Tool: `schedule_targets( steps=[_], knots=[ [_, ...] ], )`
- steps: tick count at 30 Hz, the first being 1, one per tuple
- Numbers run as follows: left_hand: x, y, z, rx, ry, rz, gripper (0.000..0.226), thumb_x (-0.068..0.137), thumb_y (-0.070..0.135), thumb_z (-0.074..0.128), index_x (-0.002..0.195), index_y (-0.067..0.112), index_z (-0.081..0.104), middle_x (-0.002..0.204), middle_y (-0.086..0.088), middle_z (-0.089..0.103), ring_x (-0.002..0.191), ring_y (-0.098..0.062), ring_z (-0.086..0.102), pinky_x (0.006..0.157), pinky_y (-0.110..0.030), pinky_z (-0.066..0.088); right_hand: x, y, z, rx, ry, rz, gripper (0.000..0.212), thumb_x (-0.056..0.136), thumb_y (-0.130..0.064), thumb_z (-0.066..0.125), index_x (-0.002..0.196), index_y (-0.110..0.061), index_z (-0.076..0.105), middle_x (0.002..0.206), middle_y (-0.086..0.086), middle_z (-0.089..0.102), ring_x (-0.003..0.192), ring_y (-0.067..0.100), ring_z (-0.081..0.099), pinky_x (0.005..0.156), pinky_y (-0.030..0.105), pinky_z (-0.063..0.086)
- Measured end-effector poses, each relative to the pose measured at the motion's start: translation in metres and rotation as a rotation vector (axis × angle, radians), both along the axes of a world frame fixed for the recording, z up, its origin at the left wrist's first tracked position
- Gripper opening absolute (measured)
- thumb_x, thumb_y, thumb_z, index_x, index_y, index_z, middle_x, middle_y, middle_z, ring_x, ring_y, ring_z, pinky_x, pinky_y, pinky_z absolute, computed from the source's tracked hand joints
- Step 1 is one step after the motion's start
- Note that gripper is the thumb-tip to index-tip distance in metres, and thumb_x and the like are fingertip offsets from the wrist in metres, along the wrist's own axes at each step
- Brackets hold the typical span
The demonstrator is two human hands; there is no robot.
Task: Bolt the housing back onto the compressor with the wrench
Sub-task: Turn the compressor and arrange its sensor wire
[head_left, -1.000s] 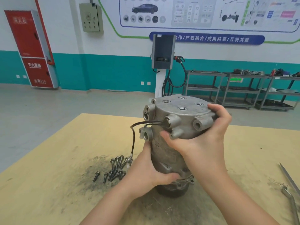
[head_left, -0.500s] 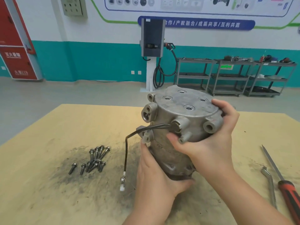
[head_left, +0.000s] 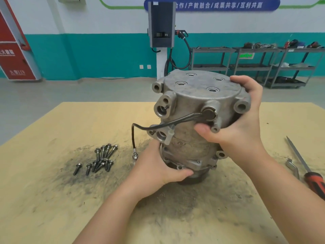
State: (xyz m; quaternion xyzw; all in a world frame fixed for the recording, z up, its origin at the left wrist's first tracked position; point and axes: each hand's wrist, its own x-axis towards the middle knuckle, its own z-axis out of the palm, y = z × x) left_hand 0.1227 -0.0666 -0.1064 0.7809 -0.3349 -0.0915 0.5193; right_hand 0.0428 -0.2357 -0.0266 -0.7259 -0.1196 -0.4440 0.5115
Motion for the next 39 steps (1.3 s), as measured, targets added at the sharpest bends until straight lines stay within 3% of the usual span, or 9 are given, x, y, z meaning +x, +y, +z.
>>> schedule_targets(
  steps=[6,10,13,17,22,26,28,35,39],
  knots=[
    [0.01,0.006,0.005,-0.014,0.009,-0.051,0.081,0.048,0.058,0.088,0.113,0.069,0.043,0.117,0.041,0.058,0.108,0.018,0.055,0.084,0.0,0.042,-0.002,0.015,-0.005,-0.008,-0.029,-0.14,0.095,0.051,-0.027,0.088,0.125,-0.017,0.03,0.119,-0.02,0.043,0.111,-0.012,0.05,0.092,0.009,0.041],
    [0.004,0.003,0.005,-0.03,0.014,-0.098,0.107,0.042,0.071,0.087,0.134,0.052,0.037,0.127,0.036,0.054,0.118,0.015,0.051,0.097,-0.01,0.042,-0.001,0.023,0.009,0.011,-0.09,-0.228,0.091,0.053,-0.031,0.088,0.122,-0.019,0.03,0.119,-0.014,0.043,0.108,-0.015,0.049,0.09,0.006,0.042],
    [-0.001,0.002,0.004,0.0,0.017,-0.062,0.129,0.044,0.073,0.087,0.149,0.052,0.016,0.145,0.036,0.04,0.136,0.009,0.037,0.114,-0.03,0.035,-0.003,0.008,0.03,0.07,-0.173,-0.253,0.091,0.06,-0.046,0.086,0.125,-0.011,0.032,0.124,-0.004,0.048,0.111,-0.01,0.054,0.093,0.014,0.046],
    [0.004,0.014,0.005,0.038,0.114,-0.05,0.146,0.04,0.079,0.082,0.15,0.055,-0.011,0.154,0.04,0.016,0.141,0.015,0.019,0.117,-0.025,0.023,-0.008,-0.003,0.037,0.07,-0.167,-0.225,0.094,0.062,-0.05,0.085,0.125,-0.008,0.029,0.131,0.008,0.044,0.119,0.002,0.053,0.1,0.026,0.045],
    [0.016,0.032,0.013,0.044,0.057,0.078,0.109,0.047,0.067,0.076,0.144,0.046,0.033,0.151,0.024,0.034,0.145,-0.002,0.029,0.122,-0.037,0.025,0.001,0.0,0.019,0.093,-0.125,-0.159,0.083,0.057,-0.035,0.079,0.122,-0.019,0.03,0.117,-0.009,0.044,0.099,-0.015,0.054,0.087,0.012,0.045],
    [0.006,0.025,0.01,0.151,0.059,-0.083,0.141,0.035,0.089,0.073,0.155,0.041,0.017,0.161,0.021,0.021,0.149,-0.004,0.019,0.124,-0.039,0.02,0.003,-0.003,0.016,0.079,-0.098,-0.092,0.087,0.056,-0.036,0.08,0.125,-0.019,0.03,0.118,-0.008,0.046,0.104,-0.007,0.055,0.089,0.015,0.046],
    [-0.003,0.014,0.006,0.117,0.043,-0.134,0.136,0.038,0.083,0.078,0.153,0.047,0.015,0.159,0.022,0.025,0.147,-0.002,0.025,0.122,-0.038,0.025,0.003,-0.005,0.017,0.047,-0.083,-0.051,0.088,0.055,-0.036,0.081,0.125,-0.019,0.03,0.122,-0.003,0.045,0.108,-0.003,0.055,0.091,0.017,0.045],
    [-0.009,0.003,0.004,-0.01,0.018,-0.027,0.084,0.041,0.074,0.084,0.102,0.085,0.027,0.119,0.05,0.049,0.112,0.023,0.049,0.088,0.003,0.035,0.001,0.006,0.004,-0.097,-0.045,-0.057,0.091,0.053,-0.034,0.084,0.124,-0.02,0.029,0.119,-0.037,0.045,0.112,-0.014,0.049,0.092,0.008,0.04],
    [-0.012,-0.003,-0.001,0.005,-0.066,0.007,0.102,0.042,0.077,0.077,0.135,0.056,0.039,0.129,0.042,0.038,0.13,0.008,0.039,0.112,-0.019,0.033,-0.002,0.007,-0.002,-0.047,-0.024,-0.079,0.092,0.053,-0.035,0.083,0.124,-0.018,0.028,0.109,-0.048,0.045,0.107,-0.017,0.05,0.088,0.005,0.041]
  ],
)
